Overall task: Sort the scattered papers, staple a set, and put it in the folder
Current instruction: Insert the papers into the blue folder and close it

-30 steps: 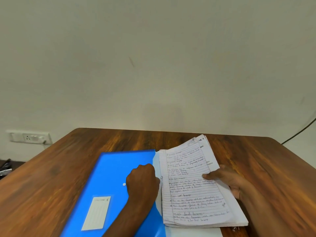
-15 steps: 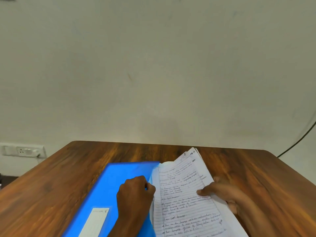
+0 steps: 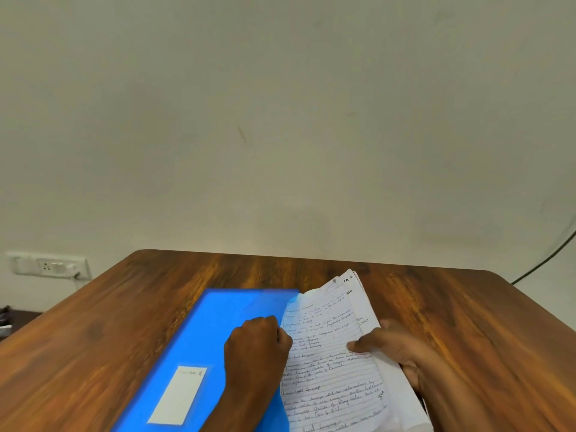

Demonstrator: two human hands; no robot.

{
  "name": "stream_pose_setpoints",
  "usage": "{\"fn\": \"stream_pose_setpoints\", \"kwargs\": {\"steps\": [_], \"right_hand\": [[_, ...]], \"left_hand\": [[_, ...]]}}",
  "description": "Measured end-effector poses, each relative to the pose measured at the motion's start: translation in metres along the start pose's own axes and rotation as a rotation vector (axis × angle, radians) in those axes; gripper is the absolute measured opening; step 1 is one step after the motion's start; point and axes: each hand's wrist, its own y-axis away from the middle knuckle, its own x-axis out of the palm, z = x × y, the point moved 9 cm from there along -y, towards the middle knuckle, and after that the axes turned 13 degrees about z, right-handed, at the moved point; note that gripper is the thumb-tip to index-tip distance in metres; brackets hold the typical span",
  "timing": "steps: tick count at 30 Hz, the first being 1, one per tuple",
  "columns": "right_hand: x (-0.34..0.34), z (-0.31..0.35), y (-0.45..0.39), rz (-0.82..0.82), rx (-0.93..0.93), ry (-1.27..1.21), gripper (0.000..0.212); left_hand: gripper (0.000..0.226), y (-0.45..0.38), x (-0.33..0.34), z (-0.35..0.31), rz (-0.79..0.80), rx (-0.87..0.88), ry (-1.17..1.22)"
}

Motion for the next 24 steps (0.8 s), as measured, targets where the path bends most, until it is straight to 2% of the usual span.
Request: {"fn": "stream_pose_setpoints", "kwargs": {"steps": [4,13,19,24], "right_hand": [[0.008,-0.003,-0.003,0.009,-0.008,-0.090,0.037],[0.023,-0.013,-0.008,-0.069,-0.061,-0.258,0.040],[0.033,-0.016,-0.012,-0.134,-0.094,-0.225,0.040],[0.040,-0.016,-0.012,-0.124,-0.050,-0.143,0.034]], "left_hand": [[0.033,0.003,0.002,-0.007,0.010,0.041,-0.033],[0.028,0.003,0.005,-0.006,0.026,0.072,0.030],[0.027,0.003,0.010,-0.010,0.015,0.121,0.030],[0.026,0.003,0.010,-0.009,0.016,0.113,0.030]]}}
